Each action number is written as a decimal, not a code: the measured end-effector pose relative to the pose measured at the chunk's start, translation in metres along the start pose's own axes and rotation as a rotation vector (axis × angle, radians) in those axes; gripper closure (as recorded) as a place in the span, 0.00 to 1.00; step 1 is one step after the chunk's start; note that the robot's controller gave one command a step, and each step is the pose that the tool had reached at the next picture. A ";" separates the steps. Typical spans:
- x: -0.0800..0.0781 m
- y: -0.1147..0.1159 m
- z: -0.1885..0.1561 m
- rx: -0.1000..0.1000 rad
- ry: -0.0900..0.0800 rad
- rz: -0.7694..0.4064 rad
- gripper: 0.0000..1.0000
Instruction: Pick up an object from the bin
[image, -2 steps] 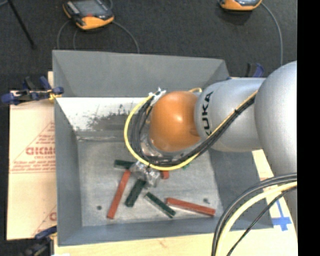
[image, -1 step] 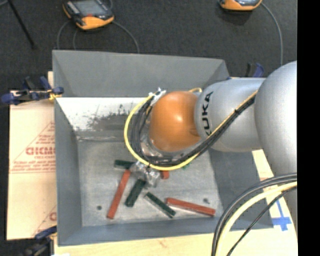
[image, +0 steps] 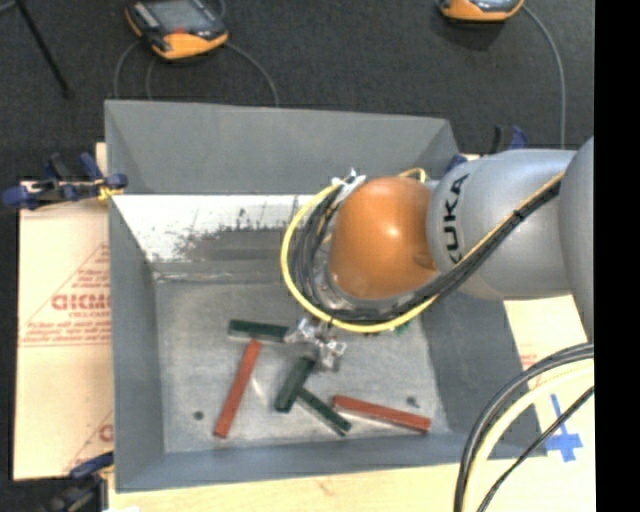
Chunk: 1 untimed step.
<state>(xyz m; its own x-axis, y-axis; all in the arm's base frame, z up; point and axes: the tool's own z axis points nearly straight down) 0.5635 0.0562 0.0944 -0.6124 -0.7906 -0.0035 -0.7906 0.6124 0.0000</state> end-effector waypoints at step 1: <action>0.009 -0.008 -0.018 0.006 0.005 -0.034 1.00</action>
Offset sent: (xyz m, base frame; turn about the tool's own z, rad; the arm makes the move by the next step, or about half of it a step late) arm -0.0152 -0.0530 0.0842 -0.0504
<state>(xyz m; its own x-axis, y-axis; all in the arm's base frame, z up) 0.5646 0.0439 0.1127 -0.5852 -0.8109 0.0015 -0.8109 0.5852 -0.0059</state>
